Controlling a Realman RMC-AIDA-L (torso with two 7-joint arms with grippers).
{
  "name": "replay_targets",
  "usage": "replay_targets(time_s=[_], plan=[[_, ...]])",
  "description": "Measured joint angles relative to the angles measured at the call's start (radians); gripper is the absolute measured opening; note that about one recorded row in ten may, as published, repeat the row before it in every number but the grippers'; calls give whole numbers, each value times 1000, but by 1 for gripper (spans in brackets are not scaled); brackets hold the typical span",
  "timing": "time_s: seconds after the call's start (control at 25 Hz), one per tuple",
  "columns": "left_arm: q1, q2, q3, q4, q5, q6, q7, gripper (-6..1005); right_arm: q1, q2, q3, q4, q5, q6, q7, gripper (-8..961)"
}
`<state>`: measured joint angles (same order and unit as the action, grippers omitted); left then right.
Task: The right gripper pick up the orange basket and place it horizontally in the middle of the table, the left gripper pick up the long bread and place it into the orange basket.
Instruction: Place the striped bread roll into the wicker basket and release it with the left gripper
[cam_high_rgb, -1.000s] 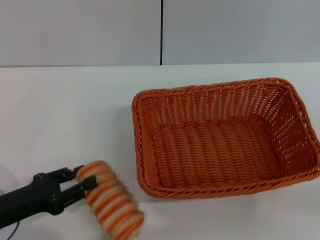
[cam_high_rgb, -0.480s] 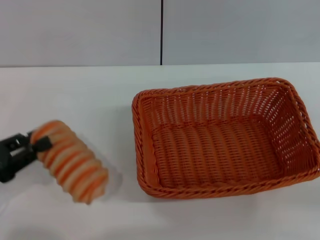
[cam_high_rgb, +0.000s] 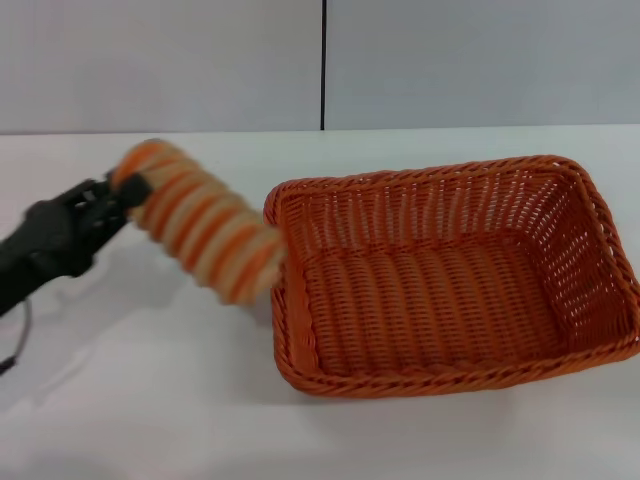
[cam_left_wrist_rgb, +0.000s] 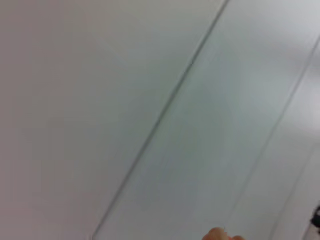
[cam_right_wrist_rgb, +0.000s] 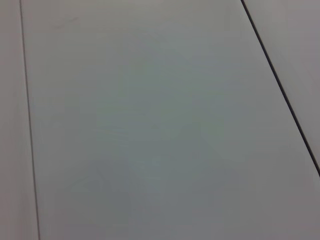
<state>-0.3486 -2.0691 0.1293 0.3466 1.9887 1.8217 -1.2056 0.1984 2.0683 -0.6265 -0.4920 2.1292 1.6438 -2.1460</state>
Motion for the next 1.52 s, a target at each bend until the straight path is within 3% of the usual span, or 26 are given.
replay_targets(time_s=[0.2,0.36,0.48,0.56,0.76,1.12,1.52], plan=[[-50,-2,24,-148,-2,-35,155,258,-2,1,-1,0,0,10,0,374],[-67,-3,12,-304,-9,-145,314,228,-12,3,-1,0,0,14,0,374],[-71,-2,10,-326,-9,-165,336,225,-13,3,0,0,0,14,0,373],[-82,-2,9,-415,-8,-196,455,223,-13,3,0,0,0,14,0,373],[-96,-2,16,-504,21,-230,584,217,-11,3,-2,0,0,13,0,372],[-103,-2,14,-609,61,-274,753,207,-11,2,-1,1,0,8,0,374],[-115,-2,0,-664,61,-344,826,188,-14,1,1,1,0,7,0,375]])
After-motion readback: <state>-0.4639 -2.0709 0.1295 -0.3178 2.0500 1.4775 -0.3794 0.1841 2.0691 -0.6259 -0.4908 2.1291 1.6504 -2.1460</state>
